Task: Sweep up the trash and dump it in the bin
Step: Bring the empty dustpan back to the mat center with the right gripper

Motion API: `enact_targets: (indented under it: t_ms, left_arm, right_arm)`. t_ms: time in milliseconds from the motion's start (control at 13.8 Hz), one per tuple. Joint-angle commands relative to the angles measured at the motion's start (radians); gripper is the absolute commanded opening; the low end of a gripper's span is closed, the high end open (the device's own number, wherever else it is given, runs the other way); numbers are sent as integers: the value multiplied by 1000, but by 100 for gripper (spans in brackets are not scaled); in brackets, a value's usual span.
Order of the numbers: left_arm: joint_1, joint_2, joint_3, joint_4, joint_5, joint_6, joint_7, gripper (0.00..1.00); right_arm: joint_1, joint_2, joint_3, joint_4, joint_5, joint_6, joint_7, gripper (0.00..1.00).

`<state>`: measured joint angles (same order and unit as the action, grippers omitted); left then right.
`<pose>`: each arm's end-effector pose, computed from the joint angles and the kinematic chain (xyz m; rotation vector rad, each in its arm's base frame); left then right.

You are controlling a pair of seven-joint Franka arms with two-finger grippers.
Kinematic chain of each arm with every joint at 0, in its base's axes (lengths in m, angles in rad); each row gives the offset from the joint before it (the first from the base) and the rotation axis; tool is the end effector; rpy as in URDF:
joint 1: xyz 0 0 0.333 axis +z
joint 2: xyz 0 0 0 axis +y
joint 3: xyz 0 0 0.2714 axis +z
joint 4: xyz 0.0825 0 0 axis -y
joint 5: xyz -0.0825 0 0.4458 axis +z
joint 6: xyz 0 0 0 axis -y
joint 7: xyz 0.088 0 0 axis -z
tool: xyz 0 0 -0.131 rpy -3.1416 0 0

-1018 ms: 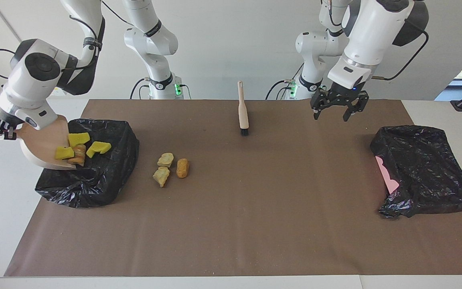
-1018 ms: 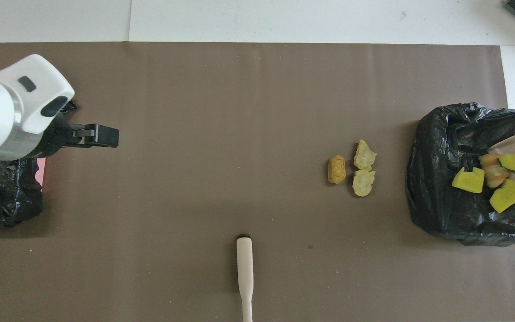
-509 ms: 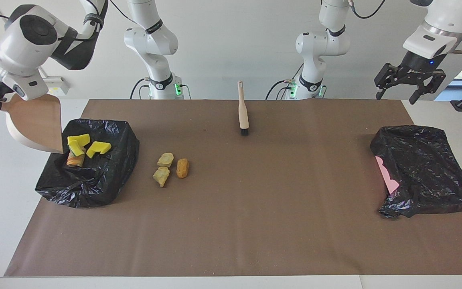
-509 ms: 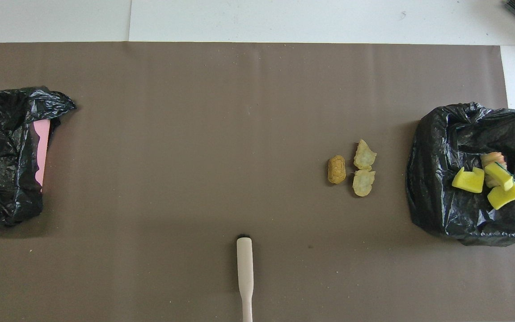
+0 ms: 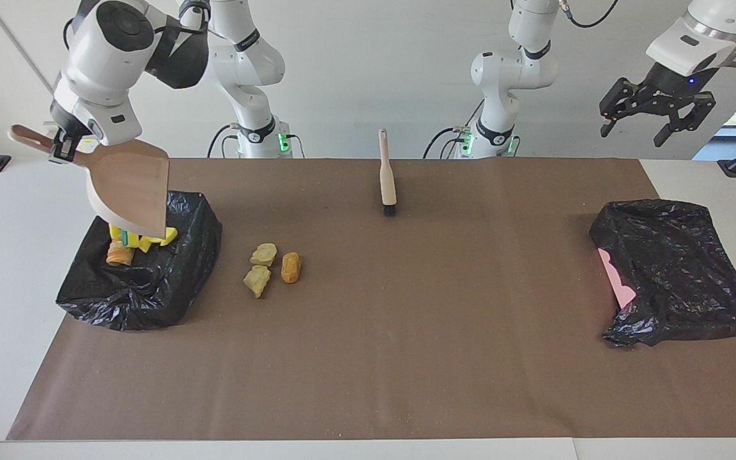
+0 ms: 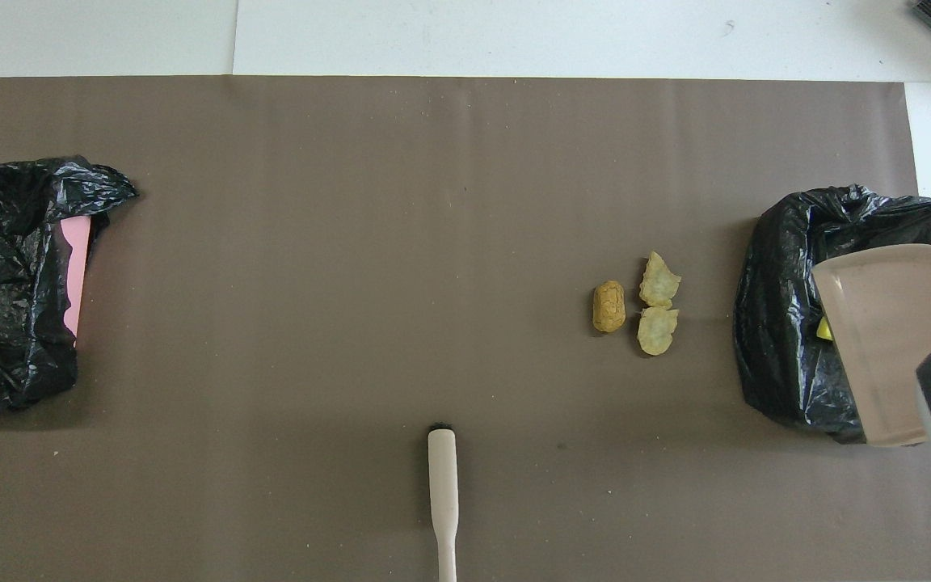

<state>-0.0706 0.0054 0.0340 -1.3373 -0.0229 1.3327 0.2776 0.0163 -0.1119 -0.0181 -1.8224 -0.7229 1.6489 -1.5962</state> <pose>0.5857 -0.0249 0.6533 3.0787 -0.4960 -0.0113 0.5886 -0.0832 0.5258 1.7276 1.9211 -0.7488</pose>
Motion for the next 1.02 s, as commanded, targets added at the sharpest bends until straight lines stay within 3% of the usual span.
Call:
enact_targets:
  t_ms: [0, 364, 655, 945]
  left_arm:
    - [8, -19, -22, 6, 14, -32, 3, 100]
    - [6, -62, -23, -55, 21, -40, -14, 100]
    - [8, -105, -23, -120, 21, -40, -61, 100]
    - [9, -105, -20, -118, 23, -38, -120, 100]
  right_arm:
    - [42, -18, -2, -17, 104, -1, 128, 0]
    - [129, -8, 32, 1, 290, 6, 551, 0]
    - [166, 92, 89, 52, 437, 54, 994, 0]
    - [293, 244, 90, 120, 483, 112, 1379, 0]
